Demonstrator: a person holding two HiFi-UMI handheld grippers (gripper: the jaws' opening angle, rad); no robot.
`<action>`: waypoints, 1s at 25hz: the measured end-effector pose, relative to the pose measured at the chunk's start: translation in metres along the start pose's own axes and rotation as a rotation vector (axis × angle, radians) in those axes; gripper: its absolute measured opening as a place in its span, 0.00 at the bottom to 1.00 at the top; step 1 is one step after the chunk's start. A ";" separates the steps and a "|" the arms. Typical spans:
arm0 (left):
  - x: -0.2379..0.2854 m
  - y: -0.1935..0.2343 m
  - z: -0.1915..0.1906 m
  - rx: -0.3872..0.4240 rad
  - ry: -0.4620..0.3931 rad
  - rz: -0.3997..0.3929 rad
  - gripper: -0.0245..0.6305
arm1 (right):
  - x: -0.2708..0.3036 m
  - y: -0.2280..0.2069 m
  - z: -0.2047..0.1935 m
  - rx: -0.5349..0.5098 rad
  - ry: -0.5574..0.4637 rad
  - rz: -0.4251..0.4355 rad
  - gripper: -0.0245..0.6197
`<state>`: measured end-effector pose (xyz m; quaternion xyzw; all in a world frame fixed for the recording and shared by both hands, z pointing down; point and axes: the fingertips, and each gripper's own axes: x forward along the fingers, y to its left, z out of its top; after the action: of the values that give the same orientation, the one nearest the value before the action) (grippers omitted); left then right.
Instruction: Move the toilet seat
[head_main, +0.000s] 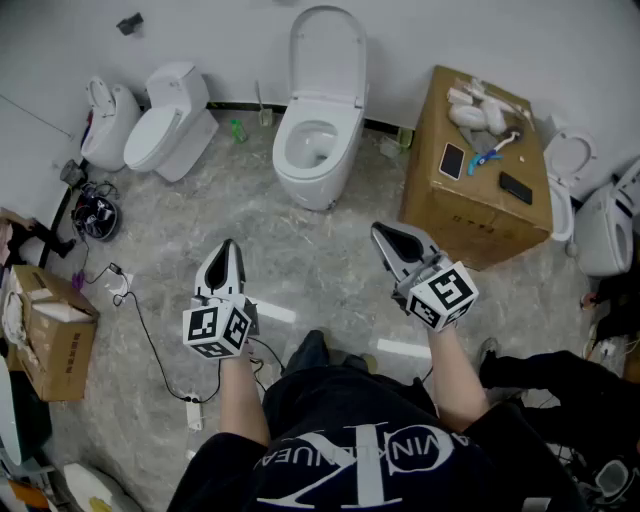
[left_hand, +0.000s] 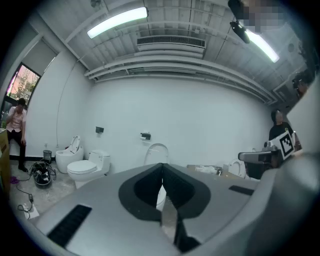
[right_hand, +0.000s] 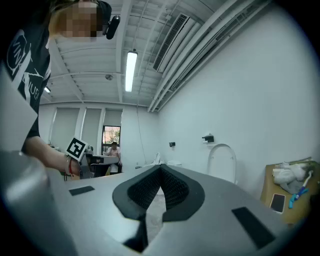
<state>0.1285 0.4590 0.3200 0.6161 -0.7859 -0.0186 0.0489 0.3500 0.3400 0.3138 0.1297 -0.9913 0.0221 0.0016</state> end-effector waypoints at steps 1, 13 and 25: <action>-0.001 -0.002 -0.001 0.006 0.003 0.001 0.04 | -0.002 -0.001 -0.001 -0.004 0.001 -0.001 0.05; -0.018 -0.010 -0.014 -0.020 0.013 0.038 0.04 | -0.022 -0.009 -0.024 -0.003 0.044 -0.019 0.05; 0.068 0.024 -0.027 -0.036 0.041 -0.068 0.20 | 0.032 -0.052 -0.043 0.034 0.061 -0.104 0.21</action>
<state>0.0916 0.3998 0.3527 0.6417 -0.7629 -0.0217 0.0753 0.3322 0.2837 0.3595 0.1803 -0.9822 0.0430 0.0309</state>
